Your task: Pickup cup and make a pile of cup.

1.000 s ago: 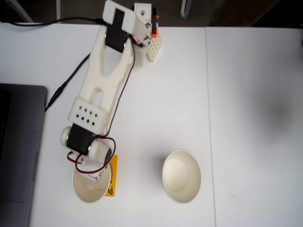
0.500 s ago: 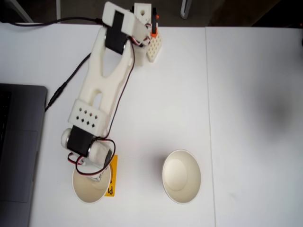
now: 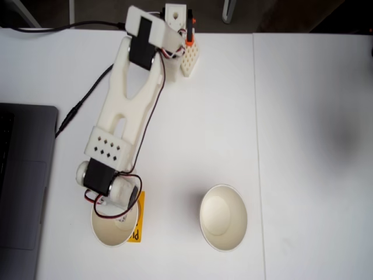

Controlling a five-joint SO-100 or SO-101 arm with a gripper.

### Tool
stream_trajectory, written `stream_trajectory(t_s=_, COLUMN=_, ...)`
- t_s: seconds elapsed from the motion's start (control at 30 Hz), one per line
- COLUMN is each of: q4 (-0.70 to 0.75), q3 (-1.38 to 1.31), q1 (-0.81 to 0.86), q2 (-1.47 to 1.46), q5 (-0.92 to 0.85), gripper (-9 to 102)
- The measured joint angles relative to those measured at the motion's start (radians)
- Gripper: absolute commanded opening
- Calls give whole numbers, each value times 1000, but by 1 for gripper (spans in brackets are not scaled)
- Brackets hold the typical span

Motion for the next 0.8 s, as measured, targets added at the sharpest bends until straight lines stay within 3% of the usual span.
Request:
stream_trajectory(t_s=0.37, q4=0, q3=0, q1=0, q2=28, q5=0, gripper=-7)
stream_trajectory(t_s=0.8, q4=0, q3=0, q1=-78, q2=336, q5=-3, gripper=-7)
